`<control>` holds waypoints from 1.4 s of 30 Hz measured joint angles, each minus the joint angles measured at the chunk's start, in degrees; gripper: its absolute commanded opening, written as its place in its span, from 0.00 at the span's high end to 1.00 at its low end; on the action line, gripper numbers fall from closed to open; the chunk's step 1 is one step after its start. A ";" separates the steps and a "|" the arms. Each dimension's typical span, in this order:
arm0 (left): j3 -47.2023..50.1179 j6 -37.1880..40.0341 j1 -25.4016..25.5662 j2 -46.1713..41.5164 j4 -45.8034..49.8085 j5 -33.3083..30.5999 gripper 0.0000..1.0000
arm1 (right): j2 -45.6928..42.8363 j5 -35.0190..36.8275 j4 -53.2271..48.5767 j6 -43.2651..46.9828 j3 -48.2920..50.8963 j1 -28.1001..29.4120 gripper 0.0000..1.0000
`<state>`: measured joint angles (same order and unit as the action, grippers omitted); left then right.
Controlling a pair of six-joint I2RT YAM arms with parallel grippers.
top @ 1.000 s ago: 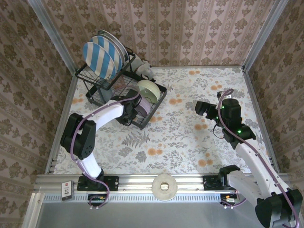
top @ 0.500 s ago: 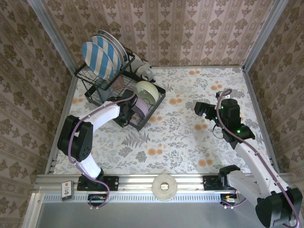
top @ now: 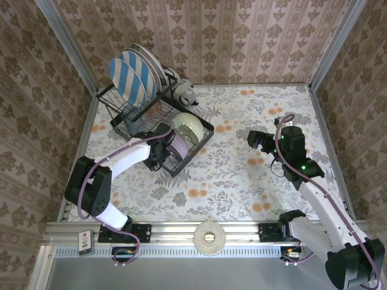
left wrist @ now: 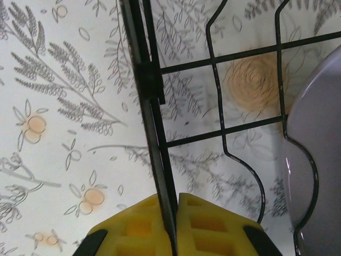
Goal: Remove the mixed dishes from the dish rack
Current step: Move the dish rack to the center of the table.
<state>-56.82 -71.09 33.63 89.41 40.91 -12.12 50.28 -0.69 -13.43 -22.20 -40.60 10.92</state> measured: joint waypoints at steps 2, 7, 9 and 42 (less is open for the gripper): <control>0.20 0.74 1.20 -0.26 0.98 -0.26 1.00 | 0.00 0.00 0.00 0.00 0.00 0.00 0.00; 0.22 2.89 4.17 -0.39 2.89 -0.76 1.00 | -0.04 0.04 -0.02 0.00 0.00 0.00 0.00; 0.22 4.33 5.05 -0.44 3.41 -0.70 1.00 | -0.09 0.22 -0.02 0.00 0.00 0.00 0.00; -10.38 24.41 16.22 9.44 5.60 -0.04 1.00 | 2.38 3.63 -5.49 3.23 -11.47 0.00 0.00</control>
<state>-67.20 -46.68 49.84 98.85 46.50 -12.16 52.66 2.94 -18.92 -18.96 -52.07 10.92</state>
